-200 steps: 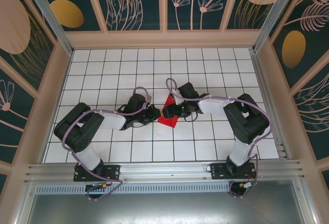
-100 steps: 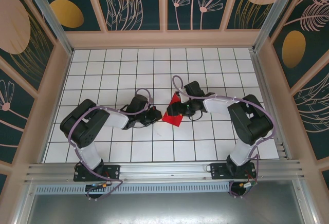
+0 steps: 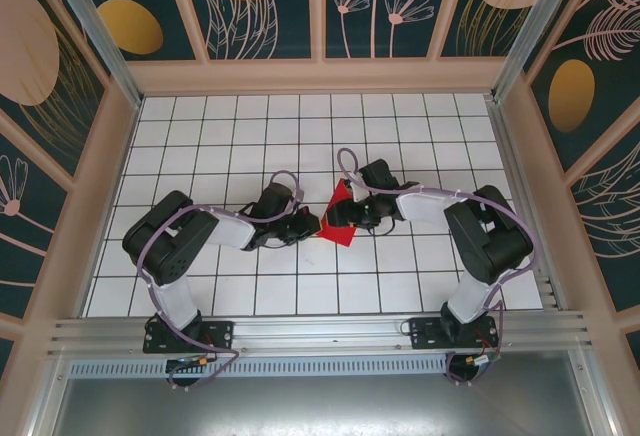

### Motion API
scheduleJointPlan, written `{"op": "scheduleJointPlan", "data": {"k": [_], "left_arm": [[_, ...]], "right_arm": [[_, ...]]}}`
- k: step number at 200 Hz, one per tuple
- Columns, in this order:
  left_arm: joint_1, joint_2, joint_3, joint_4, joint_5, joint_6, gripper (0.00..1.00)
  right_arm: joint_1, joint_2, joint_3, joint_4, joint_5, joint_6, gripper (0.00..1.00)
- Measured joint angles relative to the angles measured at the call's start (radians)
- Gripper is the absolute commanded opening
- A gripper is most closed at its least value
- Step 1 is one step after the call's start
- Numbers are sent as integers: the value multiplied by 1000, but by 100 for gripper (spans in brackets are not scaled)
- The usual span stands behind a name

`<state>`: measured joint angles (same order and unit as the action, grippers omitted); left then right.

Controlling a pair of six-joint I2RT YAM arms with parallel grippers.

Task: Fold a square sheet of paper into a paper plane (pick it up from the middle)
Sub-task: Fold the triangle a second time at the center of the table.

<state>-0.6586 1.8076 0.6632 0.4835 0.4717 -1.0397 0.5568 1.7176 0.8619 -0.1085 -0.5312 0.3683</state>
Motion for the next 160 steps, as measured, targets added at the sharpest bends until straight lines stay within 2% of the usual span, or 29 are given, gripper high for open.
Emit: {"op": "scheduleJointPlan", "data": {"k": [33,61,160], "left_arm": [[-6,3,7,0,16,3,0],[-8,13,15,7,27,3,0],[-13,16,20,137,100,-16,0]], "right_arm": [[0,1,0,-2,41,21,34],[0,10,-1,-5,76,33,22],[-15,34,-8,3,77,54,13]]}}
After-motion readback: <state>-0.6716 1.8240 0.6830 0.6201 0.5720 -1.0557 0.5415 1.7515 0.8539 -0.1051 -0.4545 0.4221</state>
